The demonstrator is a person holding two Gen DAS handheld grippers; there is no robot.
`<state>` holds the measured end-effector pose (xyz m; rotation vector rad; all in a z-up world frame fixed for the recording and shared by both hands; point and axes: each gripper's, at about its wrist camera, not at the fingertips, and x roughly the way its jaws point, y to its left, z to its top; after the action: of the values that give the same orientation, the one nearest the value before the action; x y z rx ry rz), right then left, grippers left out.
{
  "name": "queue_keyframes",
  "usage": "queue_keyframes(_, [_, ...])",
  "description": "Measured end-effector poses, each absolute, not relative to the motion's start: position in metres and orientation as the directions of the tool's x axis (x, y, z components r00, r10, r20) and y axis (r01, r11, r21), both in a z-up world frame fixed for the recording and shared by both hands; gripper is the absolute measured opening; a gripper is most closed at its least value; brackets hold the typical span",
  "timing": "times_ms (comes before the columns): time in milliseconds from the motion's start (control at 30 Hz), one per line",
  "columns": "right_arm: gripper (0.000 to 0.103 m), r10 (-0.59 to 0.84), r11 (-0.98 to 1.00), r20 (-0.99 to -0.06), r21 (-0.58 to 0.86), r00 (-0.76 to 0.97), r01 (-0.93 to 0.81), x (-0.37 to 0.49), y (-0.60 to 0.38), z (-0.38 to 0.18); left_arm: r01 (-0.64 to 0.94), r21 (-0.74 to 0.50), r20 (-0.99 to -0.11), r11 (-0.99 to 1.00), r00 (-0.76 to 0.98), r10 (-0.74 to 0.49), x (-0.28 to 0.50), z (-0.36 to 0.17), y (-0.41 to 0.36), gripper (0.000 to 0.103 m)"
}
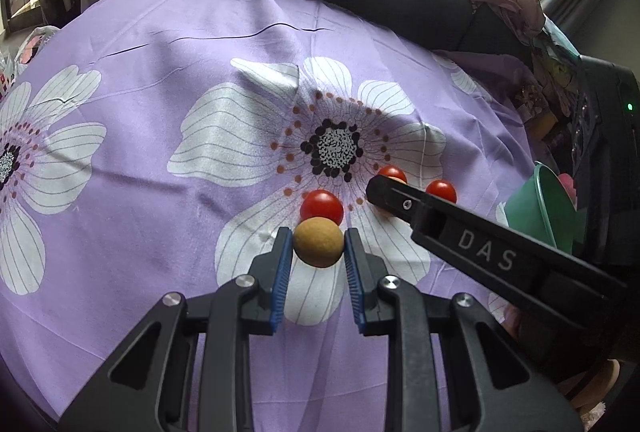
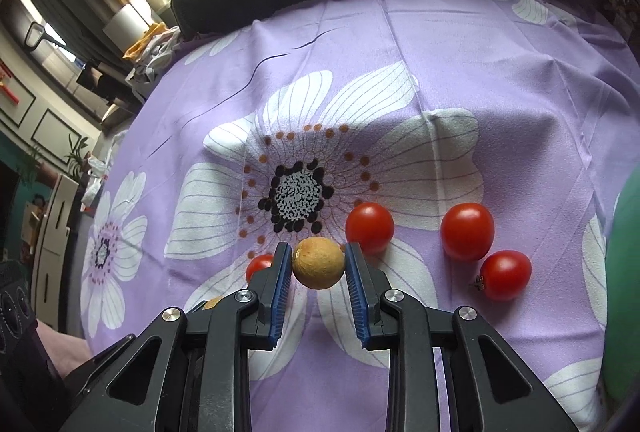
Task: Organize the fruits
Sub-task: 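Close the right tool around the small tan fruit, then carry the tan fruit with the right tool into the green bowl and release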
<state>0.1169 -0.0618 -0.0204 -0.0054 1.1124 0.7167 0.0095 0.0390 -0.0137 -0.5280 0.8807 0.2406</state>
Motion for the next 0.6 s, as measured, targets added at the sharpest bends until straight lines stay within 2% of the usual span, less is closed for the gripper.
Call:
queue_keyframes(300, [0.029,0.595,0.762,-0.742,0.397,0.309,-0.512,0.106,-0.093,0.013,-0.38,-0.343,-0.736,0.859,0.677,0.006,0.005,0.008,0.03,0.026])
queue_keyframes(600, [0.029,0.612,0.777,-0.669,0.412,0.422,-0.476,0.101,-0.136,0.048,-0.3,-0.376,-0.663,0.876,0.748,-0.028,0.011,0.036,0.003,0.026])
